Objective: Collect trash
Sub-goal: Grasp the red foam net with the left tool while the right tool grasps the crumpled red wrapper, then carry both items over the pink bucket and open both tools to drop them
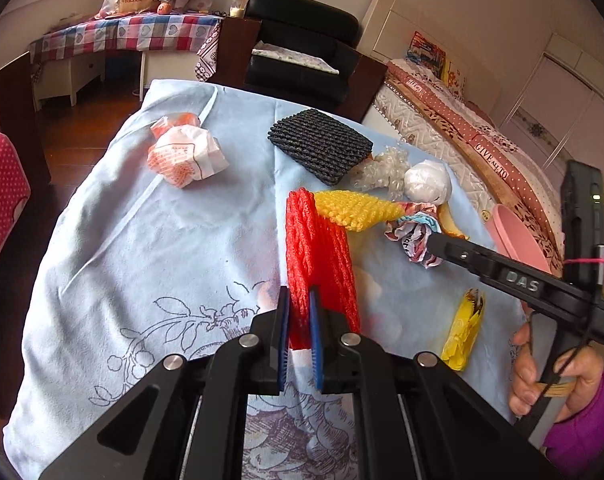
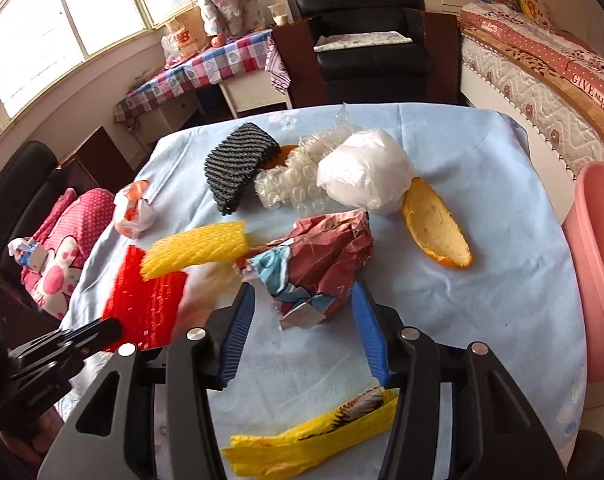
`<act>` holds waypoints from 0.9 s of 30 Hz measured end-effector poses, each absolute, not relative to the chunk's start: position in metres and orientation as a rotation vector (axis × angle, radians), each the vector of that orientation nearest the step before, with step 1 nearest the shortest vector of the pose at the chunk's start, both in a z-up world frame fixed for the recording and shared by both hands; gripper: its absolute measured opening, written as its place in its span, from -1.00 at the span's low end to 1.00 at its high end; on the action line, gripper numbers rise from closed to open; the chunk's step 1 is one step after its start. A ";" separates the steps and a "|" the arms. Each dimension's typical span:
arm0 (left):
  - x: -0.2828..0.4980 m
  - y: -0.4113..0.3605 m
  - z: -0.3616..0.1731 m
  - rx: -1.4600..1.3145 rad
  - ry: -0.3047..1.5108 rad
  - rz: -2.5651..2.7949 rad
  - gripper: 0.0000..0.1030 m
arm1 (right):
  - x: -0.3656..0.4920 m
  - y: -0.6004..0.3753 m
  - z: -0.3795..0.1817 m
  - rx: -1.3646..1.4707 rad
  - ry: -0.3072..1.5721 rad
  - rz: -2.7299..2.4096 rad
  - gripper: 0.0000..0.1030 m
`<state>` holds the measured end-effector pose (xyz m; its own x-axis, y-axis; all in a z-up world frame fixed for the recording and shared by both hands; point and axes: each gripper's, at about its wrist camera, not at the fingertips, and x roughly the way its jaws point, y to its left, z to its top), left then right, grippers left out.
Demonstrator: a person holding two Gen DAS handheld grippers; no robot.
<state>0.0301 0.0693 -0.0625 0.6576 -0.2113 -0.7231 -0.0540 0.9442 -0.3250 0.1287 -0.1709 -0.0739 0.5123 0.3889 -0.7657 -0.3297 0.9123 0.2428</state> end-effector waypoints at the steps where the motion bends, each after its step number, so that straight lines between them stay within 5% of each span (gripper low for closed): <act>1: 0.028 0.070 -0.061 -0.333 0.845 -0.095 -0.84 | 0.130 -0.171 -0.076 0.074 0.941 0.427 0.00; 5: 0.021 0.073 -0.056 -0.337 0.817 -0.107 -0.84 | 0.133 -0.173 -0.080 0.097 0.949 0.410 -0.07; 14: 0.008 0.079 -0.050 -0.349 0.789 -0.083 -0.84 | 0.123 -0.181 -0.074 0.118 0.909 0.407 -0.75; 27: -0.005 0.068 -0.029 -0.333 0.734 -0.075 -0.84 | 0.091 -0.212 -0.045 0.171 0.818 0.449 -0.86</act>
<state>-0.0054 0.0682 -0.0294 0.7427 -0.1828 -0.6442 -0.0485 0.9448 -0.3240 0.0914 -0.2116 -0.0452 0.5967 0.4490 -0.6651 -0.3197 0.8932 0.3162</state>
